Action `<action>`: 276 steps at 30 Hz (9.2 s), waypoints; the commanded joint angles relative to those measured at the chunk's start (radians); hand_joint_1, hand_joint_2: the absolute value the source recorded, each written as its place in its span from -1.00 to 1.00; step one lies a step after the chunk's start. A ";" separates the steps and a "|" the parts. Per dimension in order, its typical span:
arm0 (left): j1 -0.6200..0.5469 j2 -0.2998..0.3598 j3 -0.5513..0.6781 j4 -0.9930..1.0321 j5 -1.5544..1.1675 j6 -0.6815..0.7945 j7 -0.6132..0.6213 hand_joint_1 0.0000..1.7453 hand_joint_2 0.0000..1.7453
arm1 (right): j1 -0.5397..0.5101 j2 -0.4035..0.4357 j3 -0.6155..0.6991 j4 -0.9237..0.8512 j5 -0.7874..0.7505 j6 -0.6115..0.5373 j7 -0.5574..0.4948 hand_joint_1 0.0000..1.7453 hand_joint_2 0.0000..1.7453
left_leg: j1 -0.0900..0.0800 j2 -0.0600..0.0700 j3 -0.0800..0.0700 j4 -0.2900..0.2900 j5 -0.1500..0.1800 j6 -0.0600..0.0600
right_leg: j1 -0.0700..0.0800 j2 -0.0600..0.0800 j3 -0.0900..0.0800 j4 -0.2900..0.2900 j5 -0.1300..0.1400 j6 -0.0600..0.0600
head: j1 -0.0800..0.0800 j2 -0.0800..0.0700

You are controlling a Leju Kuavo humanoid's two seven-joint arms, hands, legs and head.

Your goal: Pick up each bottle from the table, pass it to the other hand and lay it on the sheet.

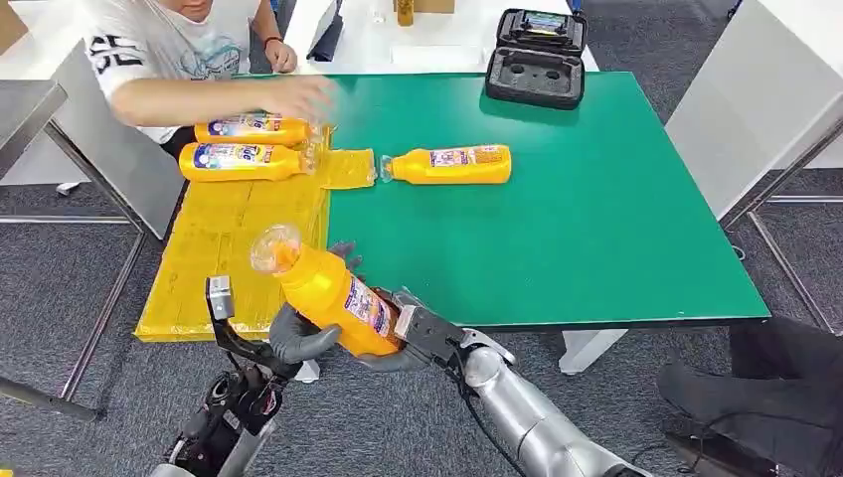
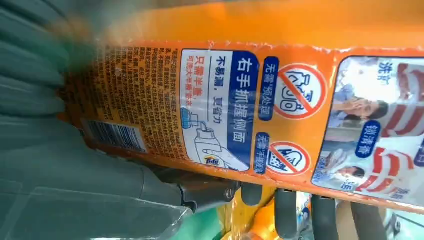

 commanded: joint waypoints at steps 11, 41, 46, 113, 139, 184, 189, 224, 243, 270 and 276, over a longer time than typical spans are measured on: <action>-0.062 0.019 -0.004 0.001 -0.157 0.201 -0.031 -1.00 1.00 | -0.037 -0.019 0.053 0.111 -0.017 0.012 0.006 0.90 1.00 | 0.002 0.000 0.002 0.000 -0.001 -0.002 | 0.002 0.000 0.002 0.000 -0.001 -0.002 | -0.001 0.000; -0.075 0.031 -0.061 0.091 -0.131 0.037 0.011 1.00 1.00 | -0.030 -0.017 0.029 0.135 -0.007 -0.036 0.006 0.72 1.00 | 0.002 -0.001 0.002 0.000 -0.001 -0.002 | 0.002 -0.001 0.003 -0.001 -0.001 -0.002 | -0.001 0.000; -0.067 0.034 -0.051 0.071 -0.144 0.070 0.009 1.00 1.00 | -0.029 -0.007 -0.009 0.141 -0.030 -0.048 0.006 -1.00 1.00 | 0.001 0.000 0.001 0.000 0.000 -0.001 | 0.001 0.000 0.001 -0.001 0.000 -0.001 | -0.001 0.000; -0.323 0.461 0.005 0.048 -1.103 0.420 0.098 1.00 1.00 | 0.044 -0.086 -0.247 -0.193 -0.175 0.159 0.006 -1.00 1.00 | 0.003 -0.002 0.001 0.001 0.000 -0.003 | 0.003 -0.002 0.002 0.001 -0.001 -0.002 | 0.000 0.000; -0.530 0.318 -0.124 0.274 -1.155 0.476 0.158 1.00 1.00 | 0.034 -0.026 -0.180 0.193 -0.003 0.048 0.158 -1.00 1.00 | 0.002 -0.002 0.001 0.001 0.000 -0.002 | 0.002 -0.002 0.002 0.000 -0.001 -0.002 | 0.000 0.000; -0.591 0.298 -0.203 0.474 -1.186 0.455 0.145 1.00 1.00 | 0.111 -0.038 -0.059 -0.088 -0.022 -0.006 0.006 -1.00 1.00 | 0.002 0.000 0.001 0.001 0.000 -0.003 | 0.003 -0.001 0.001 0.000 0.001 -0.005 | 0.000 0.000; -0.585 0.308 -0.223 0.482 -1.205 0.445 0.150 1.00 1.00 | 0.115 -0.038 -0.056 -0.067 -0.038 0.023 0.006 -1.00 1.00 | 0.002 0.000 0.000 0.001 0.001 -0.003 | 0.002 0.000 0.000 0.000 0.002 -0.004 | 0.000 0.000; -0.549 0.257 -0.327 0.532 -1.284 0.404 0.185 1.00 1.00 | 0.085 -0.026 -0.048 0.020 -0.065 0.059 0.006 -1.00 1.00 | 0.002 0.000 0.001 0.000 0.001 -0.002 | 0.002 0.000 0.002 0.000 0.001 -0.004 | 0.000 0.000; -0.504 0.277 -0.345 0.542 -1.320 0.428 0.222 0.96 1.00 | 0.052 -0.011 -0.046 0.069 -0.065 0.072 0.006 -1.00 1.00 | 0.002 0.003 0.002 0.000 0.000 -0.003 | 0.002 0.002 0.002 0.000 0.002 -0.005 | 0.000 0.000; -0.498 0.310 -0.307 0.513 -1.304 0.436 0.224 -1.00 -1.00 | 0.042 -0.005 -0.043 0.101 -0.064 0.069 0.006 -1.00 1.00 | 0.001 0.002 0.001 0.000 0.001 -0.002 | 0.001 0.002 0.001 0.000 0.002 -0.004 | 0.000 0.000; -0.501 0.325 -0.293 0.491 -1.296 0.432 0.219 -1.00 -1.00 | 0.043 -0.006 -0.040 0.106 -0.059 0.069 0.006 -1.00 1.00 | 0.001 0.002 0.000 0.000 0.001 -0.002 | 0.001 0.002 0.000 0.000 0.002 -0.004 | 0.000 0.000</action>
